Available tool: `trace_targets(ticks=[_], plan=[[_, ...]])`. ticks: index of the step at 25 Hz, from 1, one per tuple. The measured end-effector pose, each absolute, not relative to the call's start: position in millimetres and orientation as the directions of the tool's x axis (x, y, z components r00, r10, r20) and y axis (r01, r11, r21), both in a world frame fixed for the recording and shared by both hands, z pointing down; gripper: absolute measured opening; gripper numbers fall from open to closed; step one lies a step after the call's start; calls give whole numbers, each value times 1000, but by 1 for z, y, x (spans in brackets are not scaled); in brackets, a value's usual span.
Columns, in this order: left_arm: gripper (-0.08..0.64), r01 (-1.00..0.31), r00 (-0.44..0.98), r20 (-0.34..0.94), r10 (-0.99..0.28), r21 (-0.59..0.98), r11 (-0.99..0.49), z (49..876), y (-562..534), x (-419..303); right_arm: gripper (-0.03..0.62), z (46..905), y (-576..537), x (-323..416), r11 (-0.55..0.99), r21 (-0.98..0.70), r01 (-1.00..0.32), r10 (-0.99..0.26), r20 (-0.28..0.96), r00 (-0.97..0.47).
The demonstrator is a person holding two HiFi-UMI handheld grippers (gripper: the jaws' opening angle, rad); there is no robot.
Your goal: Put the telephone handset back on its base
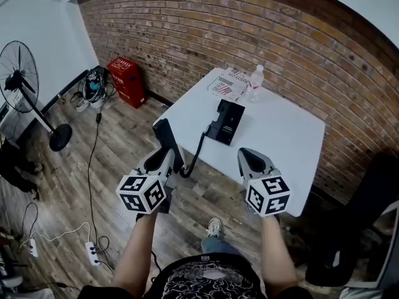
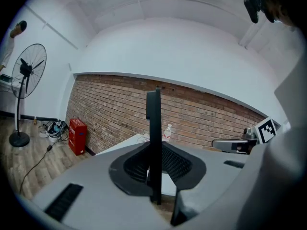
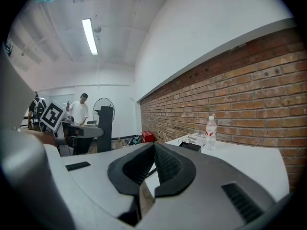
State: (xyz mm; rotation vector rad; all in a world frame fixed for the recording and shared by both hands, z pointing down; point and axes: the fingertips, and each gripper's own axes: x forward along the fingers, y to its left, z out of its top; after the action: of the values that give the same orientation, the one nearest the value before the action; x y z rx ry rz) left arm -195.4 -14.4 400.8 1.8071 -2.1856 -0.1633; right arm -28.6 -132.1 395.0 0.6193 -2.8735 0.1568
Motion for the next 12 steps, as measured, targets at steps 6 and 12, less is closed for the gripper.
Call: trace_targets(ticks=[6, 12], plan=[[74, -940, -173, 171, -970, 267, 214, 400, -75, -216, 2, 392, -195, -51, 911, -68, -406, -384, 213, -898], [74, -942, -166, 190, -968, 260, 213, 402, -127, -228, 2, 394, -249, -65, 910, -80, -406, -381, 221, -898]])
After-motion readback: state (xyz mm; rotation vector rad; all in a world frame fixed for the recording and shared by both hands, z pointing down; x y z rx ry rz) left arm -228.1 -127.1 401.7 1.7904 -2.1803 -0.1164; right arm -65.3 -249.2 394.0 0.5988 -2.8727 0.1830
